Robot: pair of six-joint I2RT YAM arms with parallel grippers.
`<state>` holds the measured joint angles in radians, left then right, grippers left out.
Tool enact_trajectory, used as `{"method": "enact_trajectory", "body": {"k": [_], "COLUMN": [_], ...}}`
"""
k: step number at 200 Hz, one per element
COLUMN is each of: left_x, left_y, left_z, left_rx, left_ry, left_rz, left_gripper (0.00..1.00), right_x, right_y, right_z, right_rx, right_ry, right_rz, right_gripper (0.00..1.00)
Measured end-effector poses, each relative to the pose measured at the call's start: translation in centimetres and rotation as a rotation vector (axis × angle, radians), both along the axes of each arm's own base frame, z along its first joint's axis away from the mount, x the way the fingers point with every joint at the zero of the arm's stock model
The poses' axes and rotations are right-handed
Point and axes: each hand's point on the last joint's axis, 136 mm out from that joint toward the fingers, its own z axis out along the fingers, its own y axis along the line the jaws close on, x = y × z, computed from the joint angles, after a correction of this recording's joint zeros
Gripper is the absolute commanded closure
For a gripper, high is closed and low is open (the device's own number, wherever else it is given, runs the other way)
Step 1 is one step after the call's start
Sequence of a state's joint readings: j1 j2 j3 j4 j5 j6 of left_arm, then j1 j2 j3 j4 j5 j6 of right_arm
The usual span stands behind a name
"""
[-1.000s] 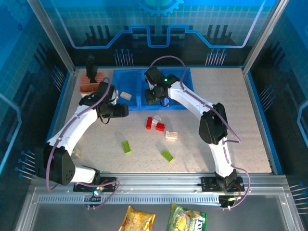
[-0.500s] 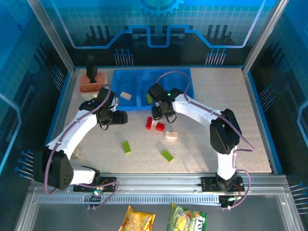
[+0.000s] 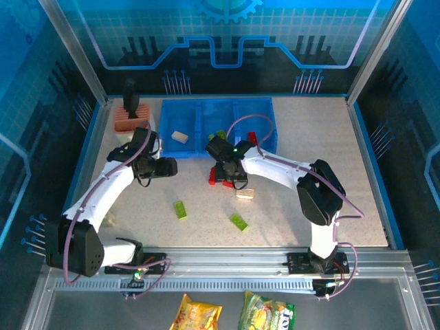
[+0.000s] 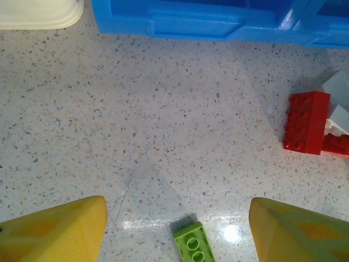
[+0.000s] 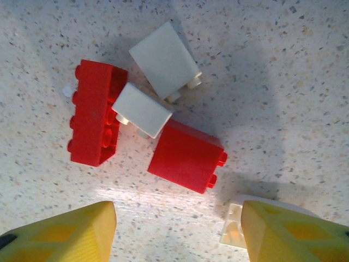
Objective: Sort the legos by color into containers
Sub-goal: Pick up the lego from the center of the table.
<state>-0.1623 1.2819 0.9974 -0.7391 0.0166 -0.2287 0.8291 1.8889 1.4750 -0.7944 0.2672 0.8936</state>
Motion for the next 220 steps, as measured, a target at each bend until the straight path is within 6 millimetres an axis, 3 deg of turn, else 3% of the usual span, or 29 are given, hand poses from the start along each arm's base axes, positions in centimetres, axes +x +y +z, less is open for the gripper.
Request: {"method": "enact_trajectory", "body": {"k": [117, 220], "left_x": [0.2, 0.3], "left_y": [0.2, 0.3], "left_z": [0.0, 0.0], "left_rx": [-0.009, -0.019], "left_ry": [-0.006, -0.009], "left_rz": [0.008, 0.013], "left_gripper": [0.29, 0.29], "right_x": [0.3, 0.6], "right_y": [-0.3, -0.2], "right_z": [-5.3, -6.6], "right_rx": [-0.055, -0.070], "right_ry": [0.052, 0.064], "right_rz": [-0.102, -0.107], "right_gripper": [0.37, 0.47]}}
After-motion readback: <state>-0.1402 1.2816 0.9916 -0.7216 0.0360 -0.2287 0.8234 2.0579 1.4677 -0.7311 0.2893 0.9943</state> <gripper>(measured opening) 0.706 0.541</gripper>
